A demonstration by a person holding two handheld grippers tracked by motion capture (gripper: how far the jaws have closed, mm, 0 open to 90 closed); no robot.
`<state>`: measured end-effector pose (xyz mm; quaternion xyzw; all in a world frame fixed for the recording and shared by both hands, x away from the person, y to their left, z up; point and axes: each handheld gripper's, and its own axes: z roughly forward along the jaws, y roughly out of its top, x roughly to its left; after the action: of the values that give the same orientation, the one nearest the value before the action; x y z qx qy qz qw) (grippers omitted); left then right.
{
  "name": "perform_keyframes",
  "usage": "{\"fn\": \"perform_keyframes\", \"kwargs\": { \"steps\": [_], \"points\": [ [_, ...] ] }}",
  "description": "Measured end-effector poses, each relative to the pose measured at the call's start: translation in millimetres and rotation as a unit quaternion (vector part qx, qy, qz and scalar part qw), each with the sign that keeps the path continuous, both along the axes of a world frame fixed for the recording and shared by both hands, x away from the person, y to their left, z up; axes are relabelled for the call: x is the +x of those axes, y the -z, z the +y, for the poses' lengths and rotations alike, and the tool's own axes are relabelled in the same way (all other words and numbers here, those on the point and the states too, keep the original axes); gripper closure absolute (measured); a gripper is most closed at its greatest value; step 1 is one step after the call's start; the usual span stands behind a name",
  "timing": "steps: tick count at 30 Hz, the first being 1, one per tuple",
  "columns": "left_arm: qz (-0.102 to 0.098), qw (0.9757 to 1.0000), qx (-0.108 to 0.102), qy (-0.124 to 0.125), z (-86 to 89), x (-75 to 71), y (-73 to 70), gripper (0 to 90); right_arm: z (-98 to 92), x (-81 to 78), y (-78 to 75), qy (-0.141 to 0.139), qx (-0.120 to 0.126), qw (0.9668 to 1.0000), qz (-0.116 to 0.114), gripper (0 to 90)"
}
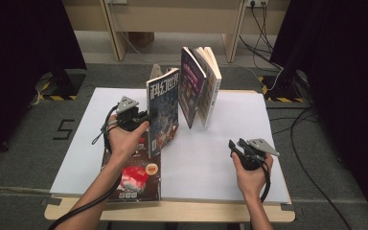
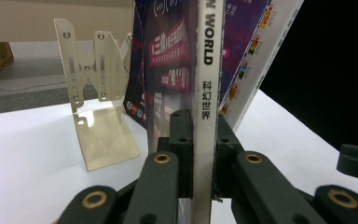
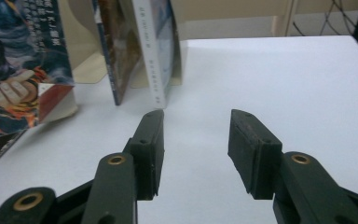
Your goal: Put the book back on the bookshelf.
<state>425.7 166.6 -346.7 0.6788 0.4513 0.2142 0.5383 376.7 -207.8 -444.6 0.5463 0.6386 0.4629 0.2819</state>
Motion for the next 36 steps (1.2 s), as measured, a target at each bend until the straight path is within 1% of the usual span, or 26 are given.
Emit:
{"fn": "perform_keyframes", "kwargs": {
  "steps": [2, 8, 11, 12, 15, 17, 20, 24, 29, 36],
  "points": [
    [-0.001, 1.0000, -0.002, 0.004, -0.6, 3.8, -1.9, 82.4, -1.8, -2.0, 1.3, 0.003, 0.001, 1.0000, 0.001, 56.1],
    [-0.006, 0.9999, -0.009, 0.000, 0.7, 14.1, -7.0, 82.4, -5.0, -13.2, 5.5, 0.014, -0.001, 0.9999, 0.006, 56.1],
    [-0.015, 0.9998, -0.011, -0.003, -0.1, 19.8, -12.7, 82.5, -9.8, -18.5, 6.2, 0.020, -0.005, 0.9998, 0.003, 56.1],
    [-0.018, 0.9998, -0.011, -0.002, -0.5, 21.5, -14.0, 82.5, -11.3, -20.4, 5.9, 0.023, -0.005, 0.9997, 0.005, 56.1],
    [-0.026, 0.9996, -0.013, -0.006, -3.4, 28.8, -18.8, 82.5, -16.0, -22.6, 6.4, 0.030, -0.004, 0.9995, 0.003, 56.0],
    [-0.031, 0.9994, -0.012, -0.008, -5.0, 33.1, -20.8, 82.5, -18.5, -24.0, 6.4, 0.032, -0.006, 0.9995, 0.006, 56.0],
    [-0.037, 0.9992, -0.015, -0.011, -7.9, 37.7, -22.5, 82.4, -18.7, -23.1, 7.8, 0.031, -0.005, 0.9995, 0.005, 56.0],
    [-0.044, 0.9988, -0.014, -0.016, -11.4, 41.7, -24.0, 82.4, -16.2, -21.1, 9.5, 0.026, -0.005, 0.9996, 0.011, 55.8],
    [-0.049, 0.9985, -0.015, -0.022, -15.8, 49.0, -22.5, 82.5, -13.1, -19.4, 11.3, 0.021, -0.007, 0.9996, 0.015, 55.7],
    [-0.055, 0.9977, -0.015, -0.038, -20.0, 60.5, -20.9, 82.4, -12.9, -17.4, 12.2, 0.019, -0.007, 0.9997, 0.016, 55.6]
  ]
}}
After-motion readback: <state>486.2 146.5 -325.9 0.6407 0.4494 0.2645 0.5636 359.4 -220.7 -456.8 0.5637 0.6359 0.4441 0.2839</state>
